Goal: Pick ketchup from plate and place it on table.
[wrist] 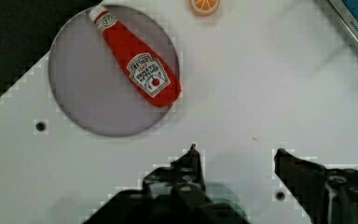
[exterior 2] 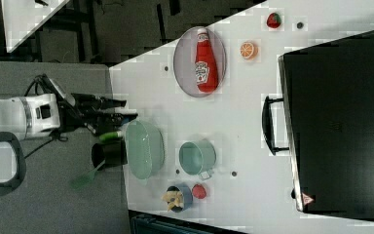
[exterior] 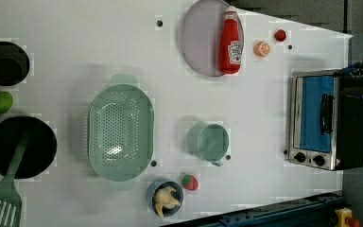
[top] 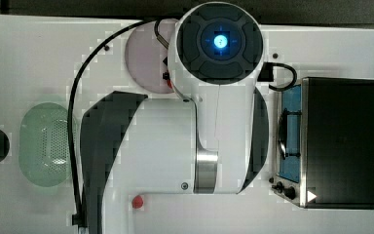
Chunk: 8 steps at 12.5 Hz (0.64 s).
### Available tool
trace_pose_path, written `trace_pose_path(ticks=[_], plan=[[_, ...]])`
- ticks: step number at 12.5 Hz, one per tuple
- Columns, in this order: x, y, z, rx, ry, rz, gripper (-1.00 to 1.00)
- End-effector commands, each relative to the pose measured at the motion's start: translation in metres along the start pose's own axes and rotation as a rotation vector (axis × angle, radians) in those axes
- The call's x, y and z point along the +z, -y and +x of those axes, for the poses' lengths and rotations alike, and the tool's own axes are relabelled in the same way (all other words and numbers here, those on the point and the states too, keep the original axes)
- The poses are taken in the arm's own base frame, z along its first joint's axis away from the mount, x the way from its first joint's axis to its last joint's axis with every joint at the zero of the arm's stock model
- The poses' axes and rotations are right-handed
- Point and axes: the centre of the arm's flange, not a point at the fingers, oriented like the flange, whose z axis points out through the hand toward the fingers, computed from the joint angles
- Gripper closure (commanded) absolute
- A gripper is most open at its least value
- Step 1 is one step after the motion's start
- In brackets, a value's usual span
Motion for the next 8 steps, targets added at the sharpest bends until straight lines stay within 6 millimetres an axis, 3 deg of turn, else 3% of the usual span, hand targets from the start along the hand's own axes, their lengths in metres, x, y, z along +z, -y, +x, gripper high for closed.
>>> trace_pose_path(ticks=[1, 3, 5, 8], plan=[[-0.064, -0.081, -0.056, 0.096, 0.042, -0.032, -0.58], [-0.057, -0.076, -0.053, 0.09, 0.046, -0.036, -0.98], [-0.039, -0.062, -0.043, 0.067, 0.049, -0.038, -1.0], [0.005, -0.033, -0.024, 0.006, 0.07, -0.049, -1.0]])
